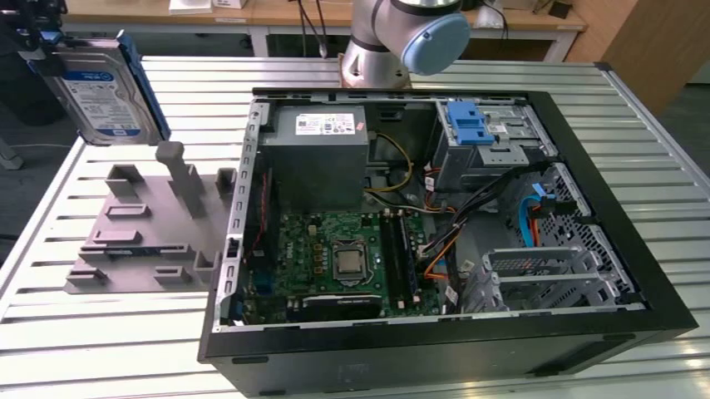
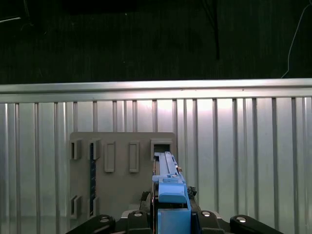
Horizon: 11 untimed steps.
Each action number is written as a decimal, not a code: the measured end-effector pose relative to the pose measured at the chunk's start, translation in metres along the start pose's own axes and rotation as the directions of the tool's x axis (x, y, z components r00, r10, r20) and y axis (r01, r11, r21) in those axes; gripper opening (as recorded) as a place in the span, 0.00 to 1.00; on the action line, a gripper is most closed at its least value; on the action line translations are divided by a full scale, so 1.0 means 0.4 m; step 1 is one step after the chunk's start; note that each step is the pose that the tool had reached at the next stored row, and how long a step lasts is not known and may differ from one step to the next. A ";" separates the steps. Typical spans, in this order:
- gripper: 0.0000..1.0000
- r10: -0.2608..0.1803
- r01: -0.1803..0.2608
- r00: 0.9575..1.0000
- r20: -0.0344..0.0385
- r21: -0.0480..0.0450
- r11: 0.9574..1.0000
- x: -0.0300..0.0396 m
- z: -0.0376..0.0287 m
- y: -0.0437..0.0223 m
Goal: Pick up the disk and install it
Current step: 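Pick up the disk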
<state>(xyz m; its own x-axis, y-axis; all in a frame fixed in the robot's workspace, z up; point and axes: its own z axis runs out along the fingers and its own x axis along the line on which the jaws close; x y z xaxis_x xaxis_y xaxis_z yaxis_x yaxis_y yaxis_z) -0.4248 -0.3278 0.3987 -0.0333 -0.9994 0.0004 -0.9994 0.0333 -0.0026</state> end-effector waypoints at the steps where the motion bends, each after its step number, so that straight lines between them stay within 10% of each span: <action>1: 0.36 0.000 0.000 1.000 0.000 0.000 1.000 0.000 -0.002 0.000; 11: 0.36 0.000 0.000 1.000 0.000 0.000 1.000 0.000 -0.019 0.000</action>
<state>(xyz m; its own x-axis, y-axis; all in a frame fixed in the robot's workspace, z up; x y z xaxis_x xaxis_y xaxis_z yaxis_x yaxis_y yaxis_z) -0.4248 -0.3278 0.4064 -0.0333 -0.9994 0.0004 -0.9994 0.0333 -0.0026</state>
